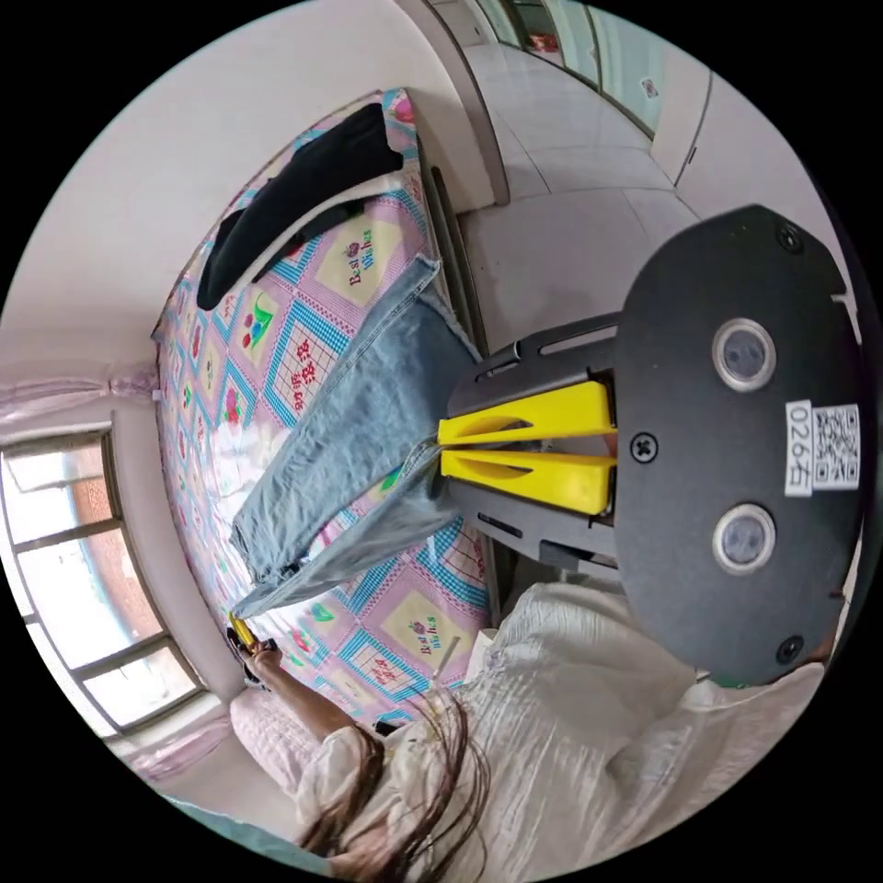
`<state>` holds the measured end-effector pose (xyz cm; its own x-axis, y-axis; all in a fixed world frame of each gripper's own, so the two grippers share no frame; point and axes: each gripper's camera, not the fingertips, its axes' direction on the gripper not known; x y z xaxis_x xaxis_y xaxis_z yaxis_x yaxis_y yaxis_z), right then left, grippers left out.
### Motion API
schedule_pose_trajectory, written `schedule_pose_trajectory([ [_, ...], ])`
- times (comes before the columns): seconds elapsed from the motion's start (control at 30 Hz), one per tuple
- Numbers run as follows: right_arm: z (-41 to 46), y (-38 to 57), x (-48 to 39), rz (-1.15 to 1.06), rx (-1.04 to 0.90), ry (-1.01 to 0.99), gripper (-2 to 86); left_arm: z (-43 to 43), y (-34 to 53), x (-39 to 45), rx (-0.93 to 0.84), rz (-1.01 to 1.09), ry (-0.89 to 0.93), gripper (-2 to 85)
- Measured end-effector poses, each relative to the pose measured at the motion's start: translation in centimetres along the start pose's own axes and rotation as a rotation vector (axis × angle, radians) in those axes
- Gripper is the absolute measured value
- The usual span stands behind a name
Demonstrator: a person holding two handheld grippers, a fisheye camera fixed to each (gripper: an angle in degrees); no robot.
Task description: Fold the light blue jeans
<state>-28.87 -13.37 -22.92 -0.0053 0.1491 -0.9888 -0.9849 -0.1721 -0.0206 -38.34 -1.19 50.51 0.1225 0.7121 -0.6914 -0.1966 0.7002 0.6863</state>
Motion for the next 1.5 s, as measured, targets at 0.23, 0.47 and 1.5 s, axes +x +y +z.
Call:
schedule_pose_trajectory([
  [0.23, 7.3, -6.3, 20.5, 0.149, -0.111, -0.316, -1.5, 18.1, -0.2, 2.4, -0.107, 0.009, -0.237, 1.5],
  [0.47, 13.9, -9.6, 30.5, 0.251, -0.258, -0.562, -1.6, 27.8, 1.0, -1.4, -0.154, -0.087, -0.367, 2.0],
  [1.5, 13.4, -13.0, 15.2, -0.311, -0.199, 0.134, 12.4, 2.3, 20.8, -0.8, -0.336, 0.230, 0.299, -1.0],
])
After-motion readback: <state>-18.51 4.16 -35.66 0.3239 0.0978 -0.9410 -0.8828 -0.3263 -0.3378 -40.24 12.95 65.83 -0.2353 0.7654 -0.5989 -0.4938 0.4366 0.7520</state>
